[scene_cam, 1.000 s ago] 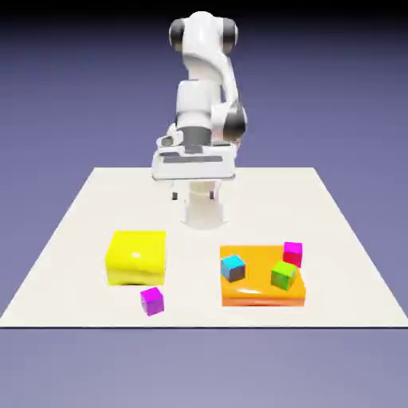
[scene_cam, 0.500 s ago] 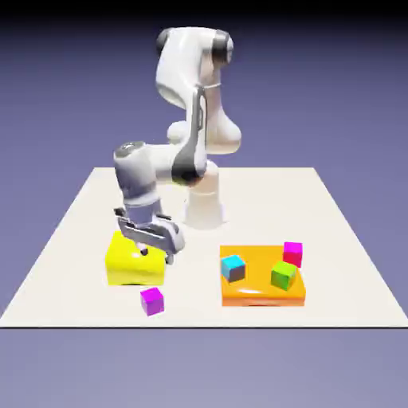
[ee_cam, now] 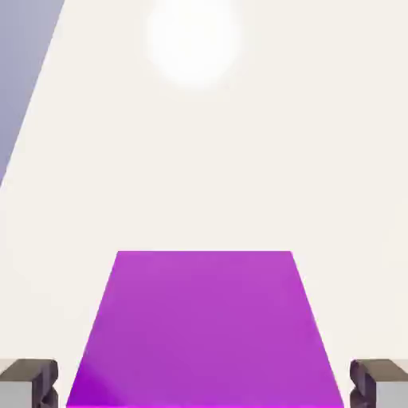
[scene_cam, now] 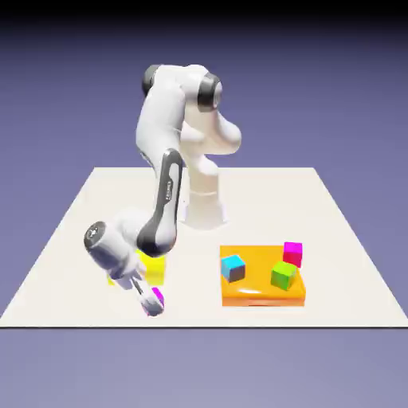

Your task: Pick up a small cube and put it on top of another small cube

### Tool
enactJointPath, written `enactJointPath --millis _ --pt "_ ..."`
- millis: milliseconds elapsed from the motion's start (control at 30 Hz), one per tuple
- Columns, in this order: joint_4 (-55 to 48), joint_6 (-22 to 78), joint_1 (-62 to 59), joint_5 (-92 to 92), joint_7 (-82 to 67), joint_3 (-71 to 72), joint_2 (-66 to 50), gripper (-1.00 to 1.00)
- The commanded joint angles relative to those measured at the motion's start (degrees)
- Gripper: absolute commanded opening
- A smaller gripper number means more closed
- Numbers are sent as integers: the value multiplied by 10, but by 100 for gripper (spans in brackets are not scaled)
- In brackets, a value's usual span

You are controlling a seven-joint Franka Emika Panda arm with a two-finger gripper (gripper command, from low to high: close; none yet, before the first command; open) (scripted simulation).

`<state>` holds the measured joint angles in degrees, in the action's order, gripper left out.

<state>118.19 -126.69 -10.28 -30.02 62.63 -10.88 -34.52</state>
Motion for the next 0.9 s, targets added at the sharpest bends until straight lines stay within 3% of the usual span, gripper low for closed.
enactJointPath --millis 0,100,567,767,800,867 --pt "-7 25 0 13 9 -8 19 -100" --pt "-13 82 14 46 31 -7 74 -100" --pt "105 153 235 157 92 273 282 -100" --pt "161 49 247 151 87 279 235 -100" --pt "161 49 247 151 87 279 235 100" --pt "147 74 244 153 88 278 247 100"
